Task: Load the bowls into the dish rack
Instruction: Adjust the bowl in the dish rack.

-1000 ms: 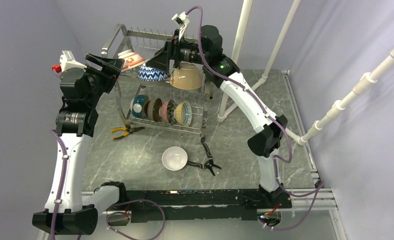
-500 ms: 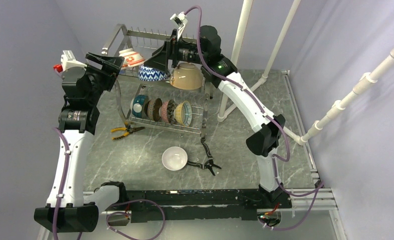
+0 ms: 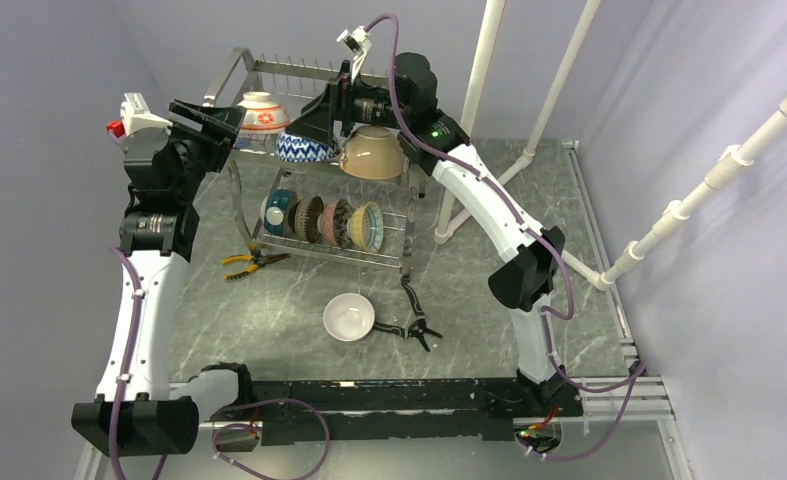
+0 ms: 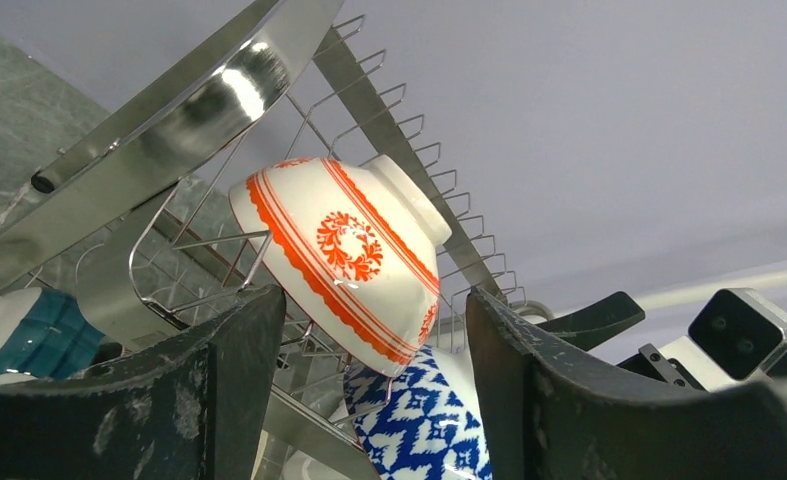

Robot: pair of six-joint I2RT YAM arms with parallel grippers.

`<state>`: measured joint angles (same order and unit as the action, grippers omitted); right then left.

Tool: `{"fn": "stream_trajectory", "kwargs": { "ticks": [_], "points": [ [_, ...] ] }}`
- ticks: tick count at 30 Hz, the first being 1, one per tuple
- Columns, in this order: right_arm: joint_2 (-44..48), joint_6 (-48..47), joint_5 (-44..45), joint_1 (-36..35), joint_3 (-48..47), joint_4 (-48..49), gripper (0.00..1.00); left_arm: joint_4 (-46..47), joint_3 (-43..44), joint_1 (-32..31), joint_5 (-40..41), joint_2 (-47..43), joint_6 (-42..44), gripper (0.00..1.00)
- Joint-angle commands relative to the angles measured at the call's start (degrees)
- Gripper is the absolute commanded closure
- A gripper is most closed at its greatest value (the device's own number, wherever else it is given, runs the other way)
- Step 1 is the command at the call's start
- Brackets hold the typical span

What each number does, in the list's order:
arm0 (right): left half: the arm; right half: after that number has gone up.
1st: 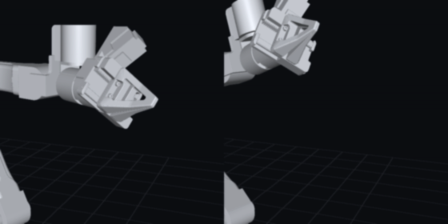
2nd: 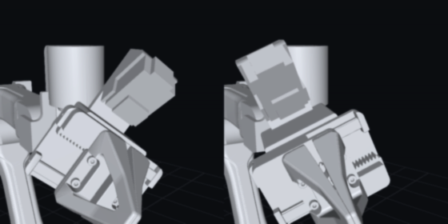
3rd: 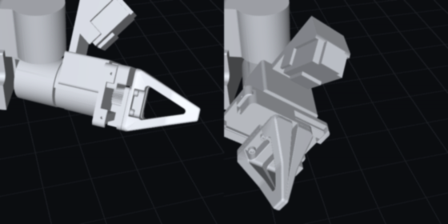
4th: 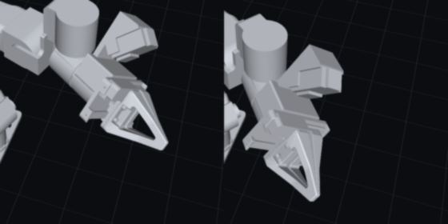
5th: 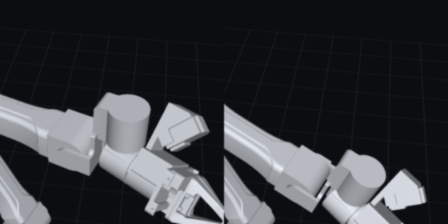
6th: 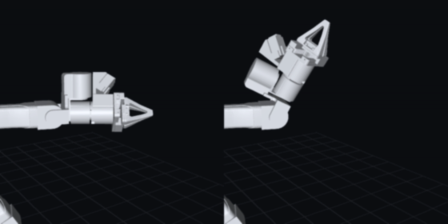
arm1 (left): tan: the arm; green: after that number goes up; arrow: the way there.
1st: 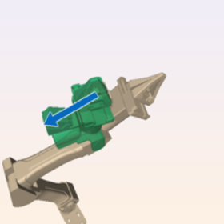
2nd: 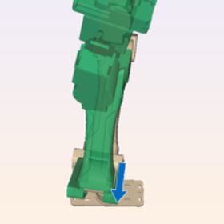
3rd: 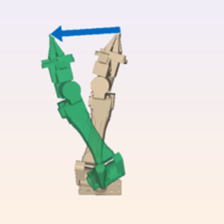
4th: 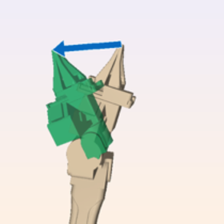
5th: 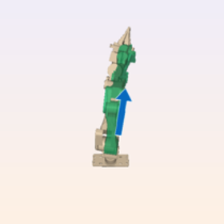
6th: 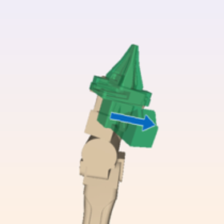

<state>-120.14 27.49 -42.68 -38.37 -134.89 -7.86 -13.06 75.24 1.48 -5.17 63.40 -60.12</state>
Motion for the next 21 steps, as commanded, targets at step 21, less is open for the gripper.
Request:
{"fn": "stream_trajectory", "kwargs": {
  "ticks": [21],
  "points": [
    [2.44, -0.90, -0.91, -0.65, 0.59, 3.64, 0.09, 0.44, 10.33, 1.60, -3.44, 2.94, 10.19, 0.32]
  ]
}}
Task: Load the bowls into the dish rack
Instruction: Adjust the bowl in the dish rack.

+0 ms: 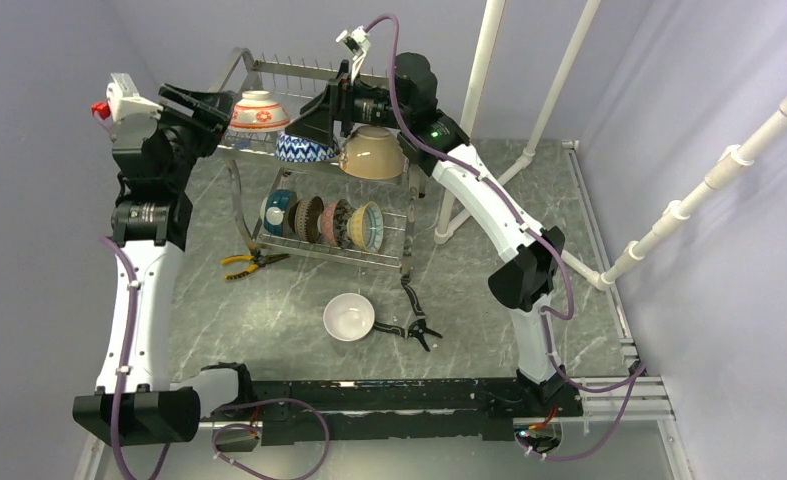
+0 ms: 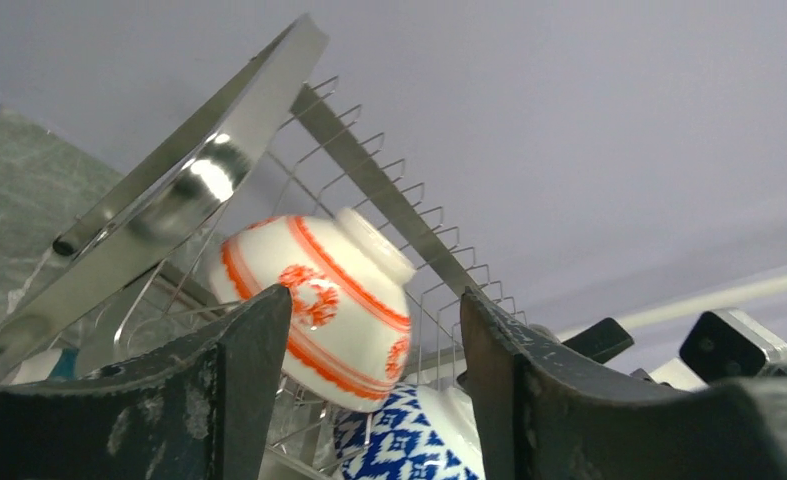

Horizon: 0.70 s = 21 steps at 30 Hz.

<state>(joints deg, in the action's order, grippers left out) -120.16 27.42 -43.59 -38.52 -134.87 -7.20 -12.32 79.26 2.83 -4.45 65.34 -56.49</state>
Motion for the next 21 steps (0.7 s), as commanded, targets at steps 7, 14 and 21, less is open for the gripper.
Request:
{"fn": "stream_trajectory", "kwargs": {
  "ticks": [7, 14, 21],
  "points": [
    [4.64, -2.60, 1.61, -0.34, -0.13, 1.59, 0.09, -11.62, 19.31, 0.25, -4.60, 5.19, 24.18, 0.17],
    [8.63, -4.10, 4.01, -0.32, 2.26, 1.43, 0.09, -22.57, 31.43, 0.17, -6.26, 12.60, 36.29, 0.13],
    [14.14, -7.23, 7.00, -0.24, 5.06, -0.79, 0.08, -30.64, 41.67, -1.08, -8.62, 20.70, 43.00, 0.11]
  ]
}}
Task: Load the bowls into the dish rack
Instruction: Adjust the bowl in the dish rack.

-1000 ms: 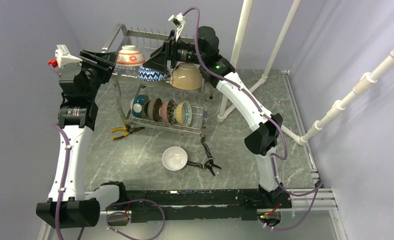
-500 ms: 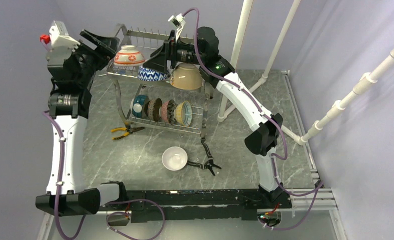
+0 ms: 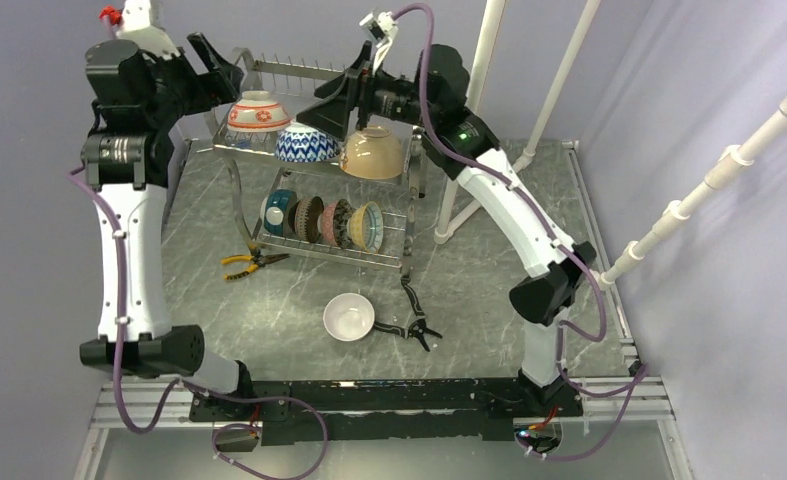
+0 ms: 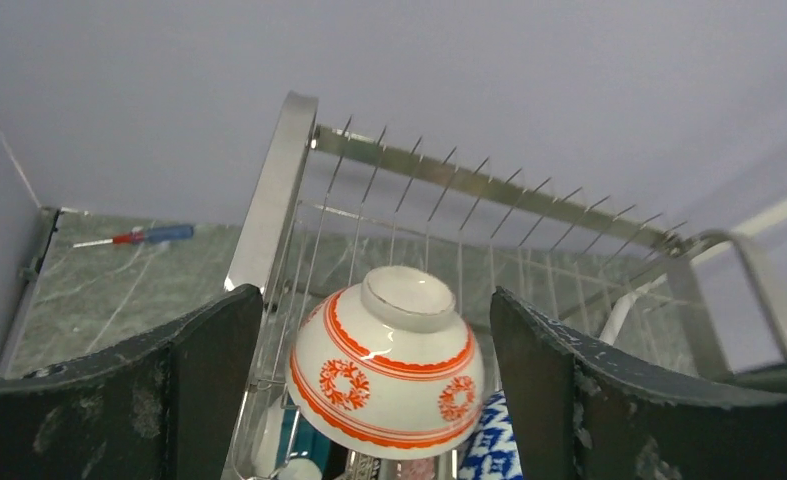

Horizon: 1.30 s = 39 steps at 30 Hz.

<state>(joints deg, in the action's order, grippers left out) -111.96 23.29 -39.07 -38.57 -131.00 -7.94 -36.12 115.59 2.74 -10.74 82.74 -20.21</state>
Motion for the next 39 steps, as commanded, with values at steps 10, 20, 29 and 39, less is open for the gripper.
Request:
{"fn": "stream_trajectory", "kwargs": {
  "ticks": [10, 20, 29, 39],
  "points": [
    [13.84, -5.43, 5.10, -0.19, 10.62, -1.00, 0.08, -7.44, 8.13, -8.08, 6.09, 7.69, 11.98, 0.06],
    [16.35, -6.32, 5.93, -0.15, 15.51, -1.51, 0.08, -5.83, 10.61, -10.55, 9.83, 12.23, 16.00, 0.06],
    [17.53, -6.28, 6.23, -0.02, 17.49, -0.94, 0.08, -5.53, 11.35, -10.57, 9.45, 14.81, 16.76, 0.16],
    [17.88, -6.35, 6.77, 0.49, 18.15, -0.61, 0.08, -4.65, 9.76, -10.57, 8.87, 12.86, 17.71, 0.38]
  ]
}}
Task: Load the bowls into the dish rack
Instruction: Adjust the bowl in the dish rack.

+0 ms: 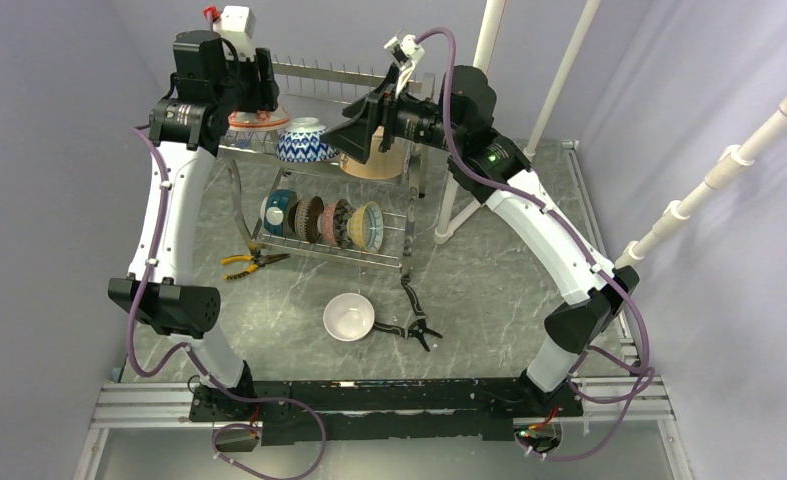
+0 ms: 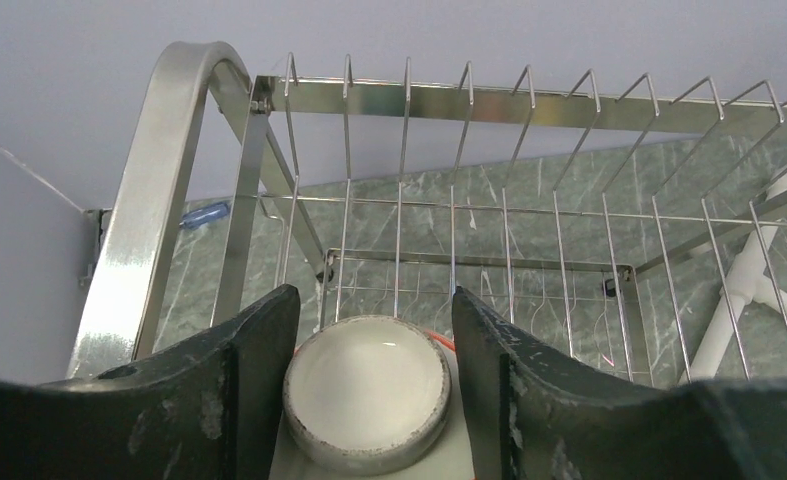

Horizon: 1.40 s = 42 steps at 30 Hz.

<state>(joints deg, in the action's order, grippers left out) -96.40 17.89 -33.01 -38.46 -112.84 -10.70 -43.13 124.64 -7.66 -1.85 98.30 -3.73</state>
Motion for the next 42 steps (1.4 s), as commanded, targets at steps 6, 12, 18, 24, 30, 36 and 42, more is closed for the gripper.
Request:
{"fn": "stream_trajectory", "kwargs": {
  "ticks": [6, 12, 18, 24, 30, 36, 42],
  "points": [
    [2.35, -0.81, 0.57, 0.39, 0.15, 2.39, 0.08, 2.15, 0.38, -0.16, 1.02, -4.40, 2.55, 0.46],
    [3.00, -0.79, 1.07, 0.37, 1.23, 2.51, 0.07, 1.02, 1.31, -0.16, 1.26, -4.98, 3.02, 0.66],
    [3.21, -0.61, 1.21, 0.43, 1.78, 2.52, 0.08, -0.44, 2.41, -0.16, 1.76, -5.28, 5.12, 0.75],
    [3.49, -0.27, 1.28, 0.46, 2.68, 2.91, 0.07, -0.58, 3.02, -0.16, 3.51, -6.03, 6.75, 0.97],
    [3.92, 0.30, 1.07, 0.41, 3.77, 3.51, 0.07, 2.11, 2.24, -0.16, 3.88, -6.35, 8.86, 0.97],
    [4.52, 0.09, 1.44, 0.48, 4.78, 3.40, 0.07, 2.23, 4.49, -0.16, 3.56, -5.28, 11.56, 0.97],
    [4.54, 0.14, 1.37, 0.48, 5.28, 3.38, 0.07, -0.07, 7.38, -0.17, 3.06, -4.46, 12.57, 0.98]
  ]
}}
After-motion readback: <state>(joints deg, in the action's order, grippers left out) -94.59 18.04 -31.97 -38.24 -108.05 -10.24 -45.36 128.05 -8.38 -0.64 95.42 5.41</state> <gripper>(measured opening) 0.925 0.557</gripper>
